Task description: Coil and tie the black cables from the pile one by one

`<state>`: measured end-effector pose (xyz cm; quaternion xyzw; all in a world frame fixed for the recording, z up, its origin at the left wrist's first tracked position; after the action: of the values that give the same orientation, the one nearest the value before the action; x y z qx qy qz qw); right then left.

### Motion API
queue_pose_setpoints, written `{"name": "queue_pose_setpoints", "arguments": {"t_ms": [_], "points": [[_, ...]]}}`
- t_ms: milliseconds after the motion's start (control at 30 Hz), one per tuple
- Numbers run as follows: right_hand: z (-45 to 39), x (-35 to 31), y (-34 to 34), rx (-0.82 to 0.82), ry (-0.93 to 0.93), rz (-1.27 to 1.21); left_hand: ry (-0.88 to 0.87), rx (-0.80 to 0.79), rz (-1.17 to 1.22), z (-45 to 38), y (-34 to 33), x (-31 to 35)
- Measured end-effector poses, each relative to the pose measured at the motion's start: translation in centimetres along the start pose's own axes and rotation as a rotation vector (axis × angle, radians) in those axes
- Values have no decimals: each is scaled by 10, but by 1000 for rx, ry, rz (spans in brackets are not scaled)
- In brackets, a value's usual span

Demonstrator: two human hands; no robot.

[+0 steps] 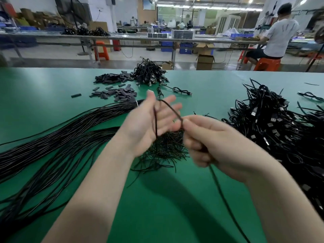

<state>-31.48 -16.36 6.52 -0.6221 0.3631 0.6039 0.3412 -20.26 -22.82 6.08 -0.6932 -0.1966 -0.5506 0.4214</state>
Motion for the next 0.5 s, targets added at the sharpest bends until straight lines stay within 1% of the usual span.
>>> {"name": "queue_pose_setpoints", "arguments": {"t_ms": [33, 67, 100, 133, 167, 233, 267, 300, 333, 367, 400, 433, 467, 500], "points": [[-3, 7, -13, -131, -20, -61, -66, -15, 132, 0, 0, 10], [-6, 20, -23, -240, -80, -67, -100, -79, 236, 3, -5, 16], [-7, 36, -24, -289, -157, -14, -101, -162, 292, 9, -12, 21], [-9, 52, -18, -265, -239, 87, -72, -245, 279, 16, -18, 24], [-10, 63, -5, -181, -306, 215, -28, -327, 214, 23, -24, 26], [-3, 65, 30, 76, -365, 436, 113, -512, -18, 36, -33, 20], [2, 59, 46, 213, -341, 441, 225, -576, -196, 39, -34, 10], [6, 52, 60, 328, -286, 367, 344, -583, -393, 40, -31, -4], [8, 42, 69, 397, -210, 251, 439, -523, -549, 36, -26, -15], [9, 31, 70, 408, -124, 148, 476, -411, -621, 30, -20, -23], [7, 19, 65, 365, -36, 89, 440, -270, -577, 22, -18, -25], [4, 9, 54, 275, 41, 53, 345, -120, -417, 14, -16, -23], [0, 3, 38, 159, 90, 19, 224, -23, -193, 8, -16, -17], [-4, 5, 21, 35, 98, -19, 107, 20, 27, 4, -17, -9]]}}
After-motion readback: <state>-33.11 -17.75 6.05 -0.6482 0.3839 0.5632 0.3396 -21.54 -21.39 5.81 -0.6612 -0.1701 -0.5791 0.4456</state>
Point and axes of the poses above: each hand's wrist, its own z-axis away from the middle knuckle, its own y-axis out of the back of the hand, x = y × z, the point moved 6 cm from there along -z, towards the middle knuckle, and after that the axes turned 8 degrees about -x, right-handed, at the moved point
